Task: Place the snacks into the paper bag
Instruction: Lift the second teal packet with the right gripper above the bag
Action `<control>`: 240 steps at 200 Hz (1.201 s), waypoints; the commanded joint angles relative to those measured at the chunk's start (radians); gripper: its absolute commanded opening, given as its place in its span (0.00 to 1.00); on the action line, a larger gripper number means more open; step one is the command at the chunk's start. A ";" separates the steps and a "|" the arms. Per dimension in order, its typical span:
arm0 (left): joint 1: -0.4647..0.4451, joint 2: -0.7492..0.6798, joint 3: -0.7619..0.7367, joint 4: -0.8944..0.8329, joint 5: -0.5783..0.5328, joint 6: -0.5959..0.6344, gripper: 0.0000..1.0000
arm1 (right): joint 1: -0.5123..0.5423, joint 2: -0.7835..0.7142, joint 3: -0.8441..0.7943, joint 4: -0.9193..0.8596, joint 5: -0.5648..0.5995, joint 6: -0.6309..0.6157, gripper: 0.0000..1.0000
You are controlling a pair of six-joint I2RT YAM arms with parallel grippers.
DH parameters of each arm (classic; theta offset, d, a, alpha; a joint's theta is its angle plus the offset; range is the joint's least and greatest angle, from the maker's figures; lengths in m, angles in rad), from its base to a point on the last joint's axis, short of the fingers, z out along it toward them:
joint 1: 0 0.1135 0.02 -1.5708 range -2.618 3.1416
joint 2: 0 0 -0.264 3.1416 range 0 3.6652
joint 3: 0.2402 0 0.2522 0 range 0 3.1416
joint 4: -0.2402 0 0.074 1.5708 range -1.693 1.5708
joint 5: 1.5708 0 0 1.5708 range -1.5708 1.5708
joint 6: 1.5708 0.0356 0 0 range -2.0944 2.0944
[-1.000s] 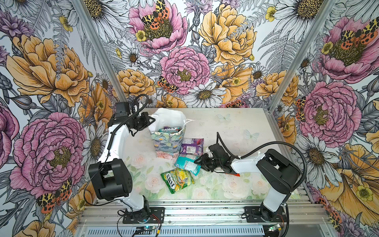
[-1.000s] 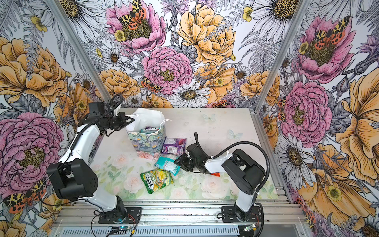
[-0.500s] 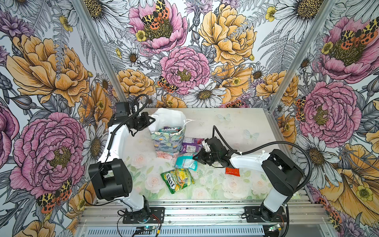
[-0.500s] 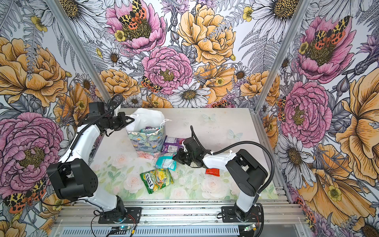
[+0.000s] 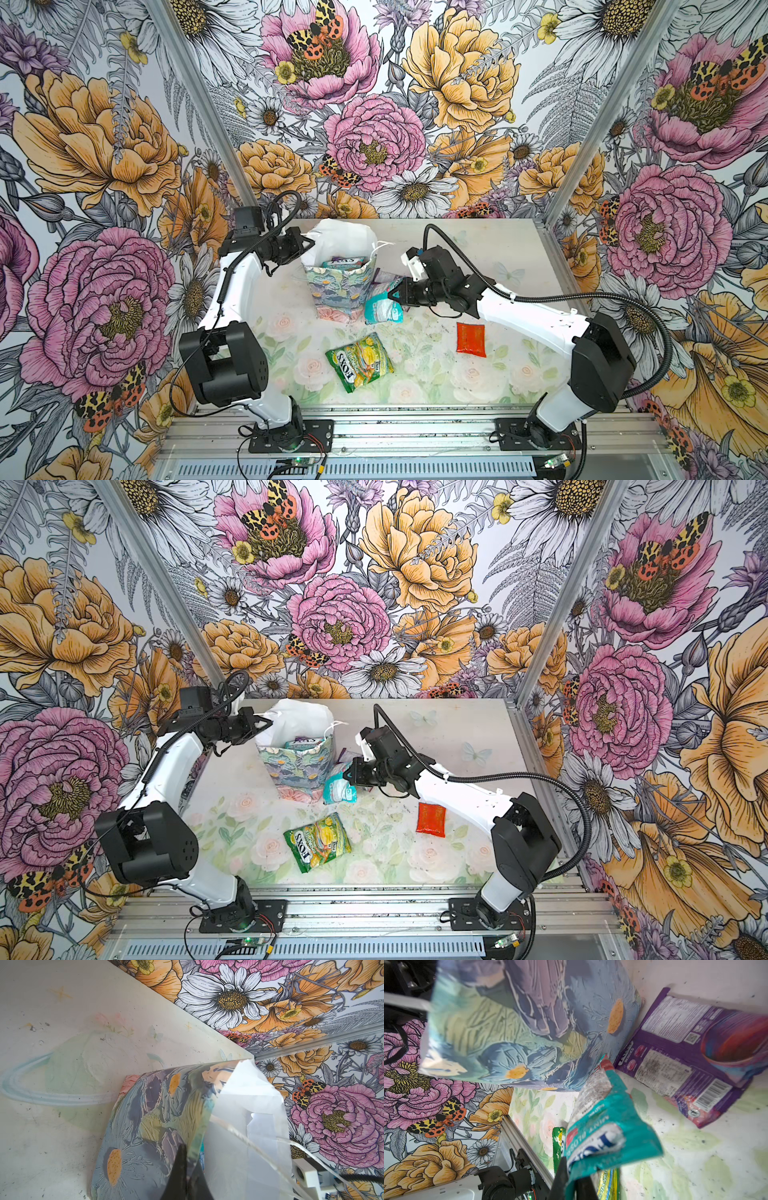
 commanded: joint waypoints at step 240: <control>0.001 -0.039 -0.012 -0.006 -0.008 0.010 0.00 | -0.169 0.182 0.934 -0.298 0.160 -0.388 0.00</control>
